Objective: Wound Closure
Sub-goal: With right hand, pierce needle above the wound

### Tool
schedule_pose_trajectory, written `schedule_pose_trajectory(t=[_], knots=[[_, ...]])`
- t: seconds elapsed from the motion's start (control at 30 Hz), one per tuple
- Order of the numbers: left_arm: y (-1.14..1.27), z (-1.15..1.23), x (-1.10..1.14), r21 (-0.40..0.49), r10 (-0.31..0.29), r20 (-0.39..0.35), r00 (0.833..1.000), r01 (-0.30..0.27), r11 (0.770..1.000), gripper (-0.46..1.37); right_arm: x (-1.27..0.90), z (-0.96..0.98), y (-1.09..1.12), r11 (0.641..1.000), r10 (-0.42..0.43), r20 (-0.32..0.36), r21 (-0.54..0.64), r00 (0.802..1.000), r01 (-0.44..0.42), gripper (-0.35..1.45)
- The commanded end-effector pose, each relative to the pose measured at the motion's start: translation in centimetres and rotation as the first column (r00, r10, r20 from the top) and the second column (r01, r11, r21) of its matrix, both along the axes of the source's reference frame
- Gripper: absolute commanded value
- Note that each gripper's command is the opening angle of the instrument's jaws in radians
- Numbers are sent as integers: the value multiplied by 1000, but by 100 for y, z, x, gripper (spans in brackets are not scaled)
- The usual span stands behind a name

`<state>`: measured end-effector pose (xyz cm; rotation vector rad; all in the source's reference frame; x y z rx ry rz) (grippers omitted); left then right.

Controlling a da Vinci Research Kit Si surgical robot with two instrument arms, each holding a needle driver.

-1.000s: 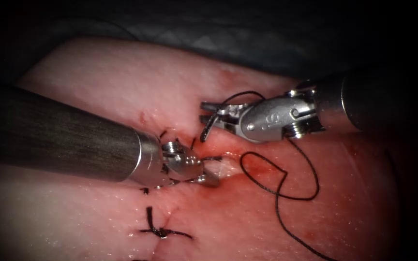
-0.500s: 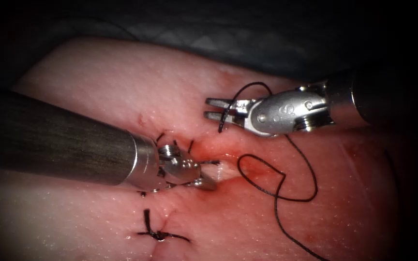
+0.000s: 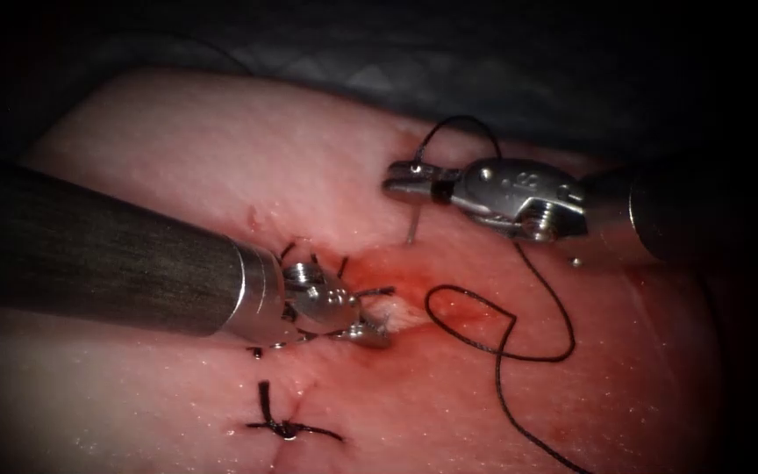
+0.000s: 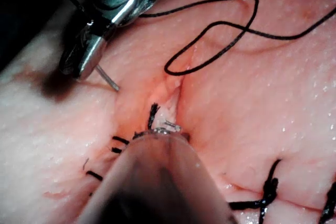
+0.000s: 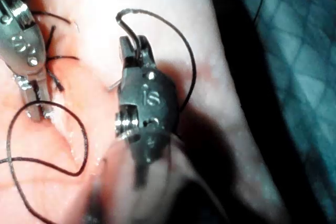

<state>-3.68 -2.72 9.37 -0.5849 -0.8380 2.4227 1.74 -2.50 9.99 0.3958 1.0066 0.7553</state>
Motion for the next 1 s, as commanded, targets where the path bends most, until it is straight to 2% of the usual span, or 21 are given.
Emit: schedule_pose_trajectory(t=[0.03,0.17,0.33,0.57,0.73,1.0], knots=[[1,-1,0,-5,-1,-3,1000,1,1000,16,2,3,1,999,7,-17,38,1000,-6,-35],[2,-2,0,-4,0,-2,1000,0,1000,16,3,16,-2,993,33,-50,118,998,-27,-35],[3,-2,1,-5,0,-3,1000,0,1000,21,4,29,-18,968,79,-84,244,993,-56,-35],[5,-2,1,-7,1,-4,1000,-1,1000,23,13,21,-33,911,117,-119,409,986,-59,-35],[6,-2,2,-5,3,-5,1000,-3,1000,23,22,19,-41,849,161,-139,525,977,-66,-35],[8,-3,2,-11,0,-6,1000,0,1000,22,36,3,-66,802,180,-183,596,966,-37,-35]])
